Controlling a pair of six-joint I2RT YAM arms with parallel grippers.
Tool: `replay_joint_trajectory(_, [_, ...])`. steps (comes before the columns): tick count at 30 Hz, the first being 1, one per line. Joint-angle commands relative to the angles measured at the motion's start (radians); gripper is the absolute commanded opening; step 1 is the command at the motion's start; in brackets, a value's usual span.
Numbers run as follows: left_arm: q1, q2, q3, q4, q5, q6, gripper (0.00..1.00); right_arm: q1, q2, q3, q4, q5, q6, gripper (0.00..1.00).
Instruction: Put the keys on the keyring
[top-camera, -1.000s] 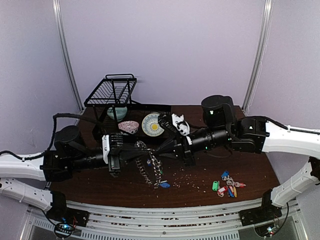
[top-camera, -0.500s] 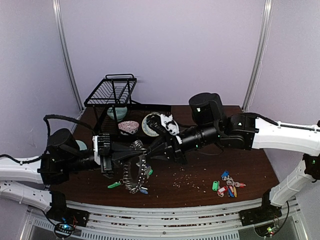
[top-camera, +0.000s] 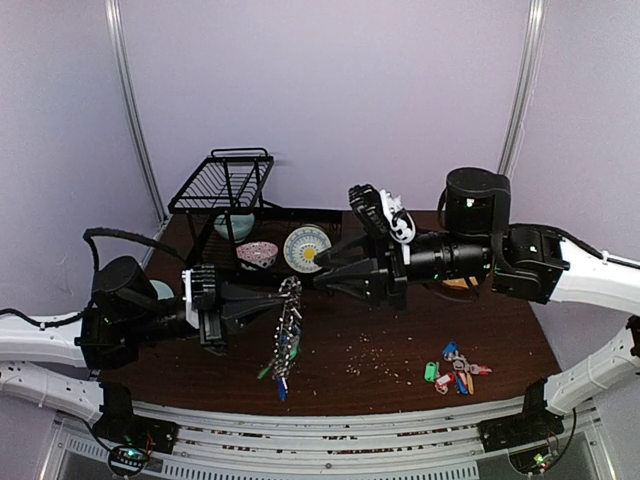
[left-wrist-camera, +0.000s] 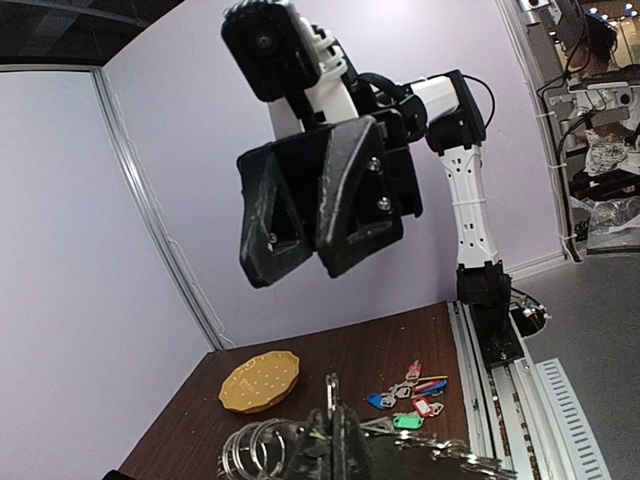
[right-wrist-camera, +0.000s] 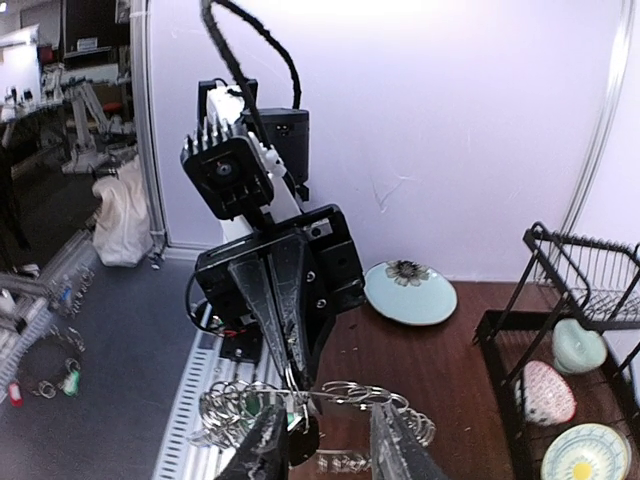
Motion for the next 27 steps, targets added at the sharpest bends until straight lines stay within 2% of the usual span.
replay_joint_trajectory(1, [-0.003, -0.010, 0.020, 0.098, -0.024, 0.003, 0.00, 0.020, 0.039, -0.016, 0.095, 0.016, 0.024, 0.24])
replay_joint_trajectory(10, [-0.004, -0.013, 0.019, 0.097, -0.030, 0.004, 0.00, 0.027, 0.105, 0.002, 0.097, -0.036, 0.047, 0.22])
replay_joint_trajectory(14, [-0.003, -0.016, 0.018, 0.096, -0.027, 0.004, 0.00, 0.028, 0.116, 0.000, 0.099, -0.029, 0.055, 0.09])
replay_joint_trajectory(19, [-0.004, -0.019, 0.017, 0.099, -0.030, 0.007, 0.00, 0.027, 0.127, 0.012, 0.077, -0.020, 0.046, 0.00])
replay_joint_trajectory(24, [-0.005, -0.014, 0.021, 0.092, -0.032, 0.004, 0.00, 0.027, 0.112, 0.018, 0.051, -0.020, 0.035, 0.00])
replay_joint_trajectory(27, [-0.003, 0.015, 0.050, 0.051, -0.052, 0.003, 0.00, 0.027, 0.095, 0.056, -0.041, 0.025, -0.009, 0.00])
